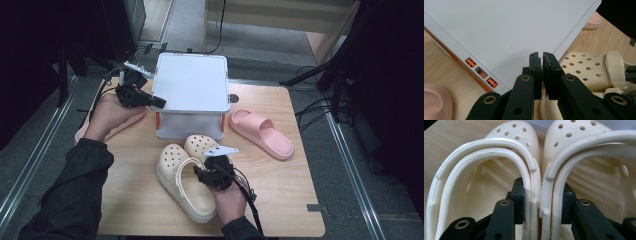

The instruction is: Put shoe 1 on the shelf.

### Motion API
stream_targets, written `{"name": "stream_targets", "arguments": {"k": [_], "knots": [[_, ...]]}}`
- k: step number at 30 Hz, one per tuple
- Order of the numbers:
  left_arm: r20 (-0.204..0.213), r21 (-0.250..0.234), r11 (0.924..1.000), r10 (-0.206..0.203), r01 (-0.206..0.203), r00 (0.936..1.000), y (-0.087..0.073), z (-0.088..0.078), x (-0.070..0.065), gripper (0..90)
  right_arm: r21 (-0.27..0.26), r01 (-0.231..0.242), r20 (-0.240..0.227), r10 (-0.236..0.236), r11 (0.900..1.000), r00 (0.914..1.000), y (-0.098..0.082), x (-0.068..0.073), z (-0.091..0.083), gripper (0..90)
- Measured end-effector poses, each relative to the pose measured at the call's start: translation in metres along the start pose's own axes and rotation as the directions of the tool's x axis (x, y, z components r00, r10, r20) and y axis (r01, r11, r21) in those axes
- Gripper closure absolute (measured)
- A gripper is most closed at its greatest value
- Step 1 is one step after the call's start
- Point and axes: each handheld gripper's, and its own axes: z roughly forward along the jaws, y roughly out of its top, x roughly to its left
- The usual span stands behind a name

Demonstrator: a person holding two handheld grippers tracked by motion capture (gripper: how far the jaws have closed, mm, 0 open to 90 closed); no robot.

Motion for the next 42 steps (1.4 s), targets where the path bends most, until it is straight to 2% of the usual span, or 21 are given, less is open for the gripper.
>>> {"name": "stream_targets", "arguments": {"k": [3, 4, 7, 13, 15, 19, 27, 30, 33, 35, 38, 40, 42], "knots": [[0.0, 0.0, 1.0, 0.003, -0.003, 1.0, 0.0, 0.0, 0.0, 85.3, -0.017, 0.001, -0.016, -0.001, 1.0, 0.9999, 0.007, -0.001, -0.002, 66.3], [0.0, 0.0, 1.0, 0.002, -0.002, 1.0, 0.0, 0.0, 0.0, 85.3, -0.025, -0.005, -0.032, 0.004, 1.0, 0.9995, 0.015, -0.004, -0.002, 66.3], [0.002, -0.001, 1.0, -0.003, 0.003, 1.0, 0.0, 0.0, 0.0, 85.3, -0.026, -0.001, -0.038, 0.0, 1.0, 0.9993, 0.023, -0.007, 0.0, 66.2], [0.006, -0.002, 1.0, -0.005, 0.005, 1.0, -0.001, 0.0, 0.001, 85.3, -0.041, 0.033, -0.007, -0.033, 0.999, 0.9994, 0.05, -0.019, 0.016, 66.1], [0.009, -0.005, 1.0, -0.007, 0.007, 0.9999, -0.001, 0.0, 0.001, 85.4, -0.046, 0.032, -0.002, -0.032, 0.998, 0.9995, 0.056, -0.023, 0.021, 66.2], [0.013, -0.007, 0.9999, -0.009, 0.009, 0.9999, -0.001, 0.0, 0.002, 85.4, -0.056, 0.021, 0.036, -0.019, 0.998, 0.9992, 0.069, -0.032, 0.034, 66.1], [0.02, -0.01, 0.9999, -0.011, 0.011, 0.9997, -0.002, 0.0, 0.003, 85.2, -0.08, 0.001, 0.053, 0.003, 0.997, 0.9986, 0.083, -0.041, 0.056, 66.1], [0.021, -0.013, 0.9998, -0.012, 0.012, 0.9997, -0.002, 0.0, 0.003, 85.1, -0.1, -0.029, 0.077, 0.036, 0.995, 0.9964, 0.084, -0.046, 0.062, 66.1], [0.022, -0.014, 0.9998, -0.011, 0.011, 0.9997, -0.002, 0.0, 0.002, 85.0, -0.098, -0.049, 0.095, 0.058, 0.994, 0.9937, 0.084, -0.051, 0.068, 66.0], [0.017, -0.013, 0.9999, -0.009, 0.009, 0.9998, -0.002, 0.0, 0.002, 85.1, -0.099, -0.038, 0.12, 0.05, 0.994, 0.9915, 0.085, -0.048, 0.072, 66.0], [0.018, -0.013, 0.9999, -0.01, 0.011, 0.9998, -0.003, 0.0, 0.002, 85.3, -0.096, -0.042, 0.135, 0.055, 0.995, 0.9894, 0.087, -0.045, 0.078, 65.9], [0.018, -0.013, 0.9999, -0.01, 0.011, 0.9998, -0.003, 0.0, 0.002, 85.3, -0.079, -0.044, 0.155, 0.056, 0.996, 0.9864, 0.089, -0.044, 0.082, 65.9], [0.015, -0.012, 0.9999, -0.01, 0.01, 0.9998, -0.003, -0.001, 0.002, 85.5, -0.091, -0.045, 0.166, 0.06, 0.995, 0.9843, 0.089, -0.045, 0.085, 65.8]]}}
